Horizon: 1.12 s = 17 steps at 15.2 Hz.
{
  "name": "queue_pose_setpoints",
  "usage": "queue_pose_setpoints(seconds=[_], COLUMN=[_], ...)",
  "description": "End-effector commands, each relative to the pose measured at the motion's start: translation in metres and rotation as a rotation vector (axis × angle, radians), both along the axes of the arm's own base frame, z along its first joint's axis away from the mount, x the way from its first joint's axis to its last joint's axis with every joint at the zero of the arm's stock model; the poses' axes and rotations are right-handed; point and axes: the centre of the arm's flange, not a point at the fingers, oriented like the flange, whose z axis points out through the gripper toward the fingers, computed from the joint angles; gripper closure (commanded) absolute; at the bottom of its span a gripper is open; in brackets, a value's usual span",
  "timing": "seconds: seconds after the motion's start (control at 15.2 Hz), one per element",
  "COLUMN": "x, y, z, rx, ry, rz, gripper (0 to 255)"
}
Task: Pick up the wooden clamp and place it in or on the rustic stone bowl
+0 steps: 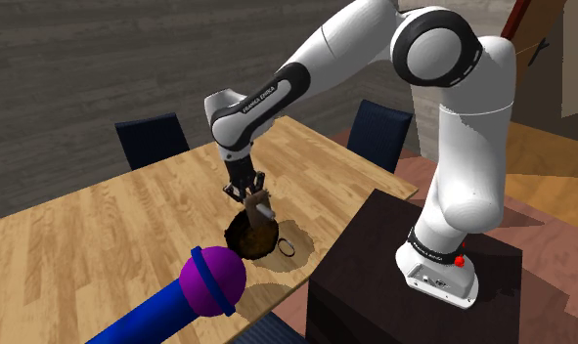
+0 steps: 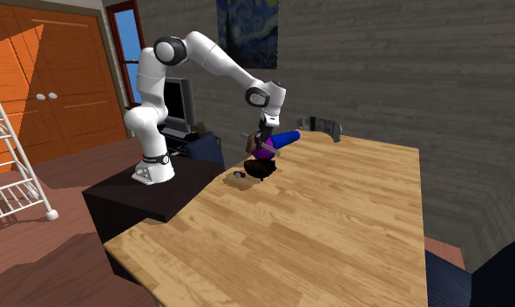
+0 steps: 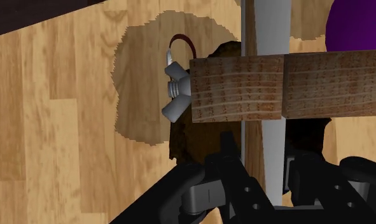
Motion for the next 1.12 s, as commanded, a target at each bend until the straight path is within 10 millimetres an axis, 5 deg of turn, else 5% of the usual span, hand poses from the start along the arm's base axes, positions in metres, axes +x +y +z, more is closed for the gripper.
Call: queue_pose_setpoints(seconds=[0.0, 0.46, 0.99, 1.06], x=[0.0, 0.0, 0.0, 0.001], y=[0.001, 0.001, 0.001, 0.001], z=[-0.01, -0.051, -0.051, -0.051], rx=[0.0, 0.0, 0.0, 0.0], ry=[-0.001, -0.001, -0.001, -0.001], rz=[0.0, 0.0, 0.0, 0.0], gripper=[255, 255, 255, 0])
